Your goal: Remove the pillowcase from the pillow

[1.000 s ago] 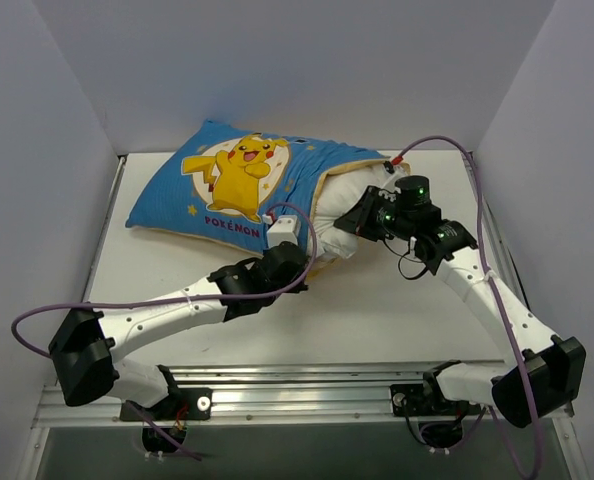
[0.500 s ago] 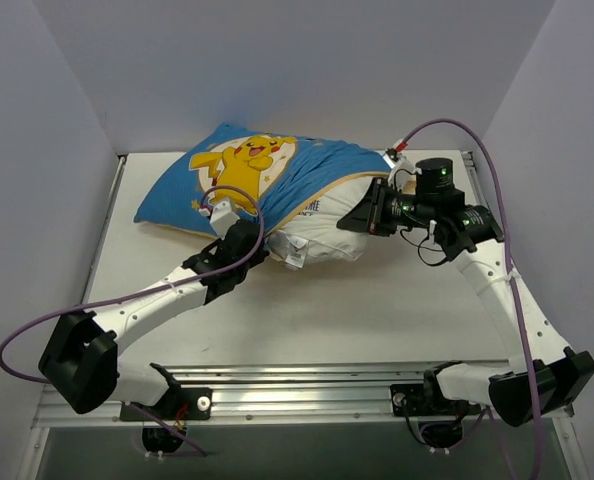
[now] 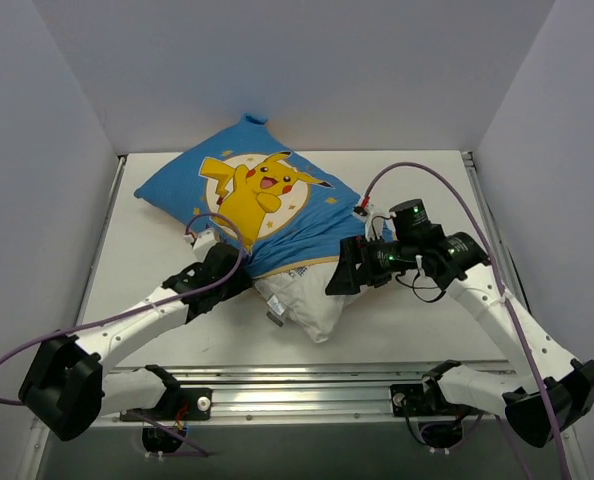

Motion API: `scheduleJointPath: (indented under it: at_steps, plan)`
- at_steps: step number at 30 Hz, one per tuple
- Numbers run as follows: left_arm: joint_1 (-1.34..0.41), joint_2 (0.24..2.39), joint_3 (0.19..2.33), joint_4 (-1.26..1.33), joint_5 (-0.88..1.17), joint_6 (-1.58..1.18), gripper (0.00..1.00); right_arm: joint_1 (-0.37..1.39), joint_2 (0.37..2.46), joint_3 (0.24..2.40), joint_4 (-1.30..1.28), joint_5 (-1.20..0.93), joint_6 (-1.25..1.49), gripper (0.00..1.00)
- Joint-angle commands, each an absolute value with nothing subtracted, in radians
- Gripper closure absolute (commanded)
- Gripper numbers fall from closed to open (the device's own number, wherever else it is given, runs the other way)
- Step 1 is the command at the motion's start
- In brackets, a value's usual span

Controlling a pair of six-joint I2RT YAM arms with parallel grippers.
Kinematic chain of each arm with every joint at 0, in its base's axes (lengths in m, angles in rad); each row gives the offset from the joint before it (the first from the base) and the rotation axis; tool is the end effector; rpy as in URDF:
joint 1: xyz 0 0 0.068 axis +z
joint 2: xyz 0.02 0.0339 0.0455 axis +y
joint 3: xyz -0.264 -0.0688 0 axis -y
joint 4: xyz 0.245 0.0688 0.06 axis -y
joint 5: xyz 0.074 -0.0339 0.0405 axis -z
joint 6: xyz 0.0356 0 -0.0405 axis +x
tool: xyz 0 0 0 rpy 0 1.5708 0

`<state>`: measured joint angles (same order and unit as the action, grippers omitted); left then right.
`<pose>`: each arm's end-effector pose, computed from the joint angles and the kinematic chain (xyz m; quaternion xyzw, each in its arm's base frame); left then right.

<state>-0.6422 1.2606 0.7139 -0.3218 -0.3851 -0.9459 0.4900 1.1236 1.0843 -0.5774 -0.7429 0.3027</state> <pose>0.2074 -0.1384 0.2071 -0.2045 0.9011 -0.1148 0.3648 0.1958 0.1317 0.3439 -0.2433 0.8086 0.4626 0.2702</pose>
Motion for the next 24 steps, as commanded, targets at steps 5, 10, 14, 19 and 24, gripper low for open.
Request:
scheduleJointPath:
  at_steps: [5,10,14,19,24]
  plan:
    - [-0.629,1.057,0.727,-0.416,-0.304,-0.945,0.17,0.436,1.158,1.356,-0.663,-0.416,0.167,0.04]
    - [-0.614,1.077,0.823,-0.434,-0.322,-0.884,0.05,0.2,1.284,1.287,-0.513,-0.42,0.277,0.05]
    - [-0.578,1.198,0.893,-0.377,-0.232,-0.802,0.04,0.196,1.344,1.151,-0.274,-0.449,0.346,0.06]
    - [-0.563,1.36,0.989,-0.327,-0.167,-0.71,0.04,0.3,1.35,1.023,-0.257,-0.494,0.36,0.27]
    - [-0.561,1.48,1.112,-0.275,-0.048,-0.646,0.04,0.538,1.229,0.901,-0.27,-0.572,0.493,0.56]
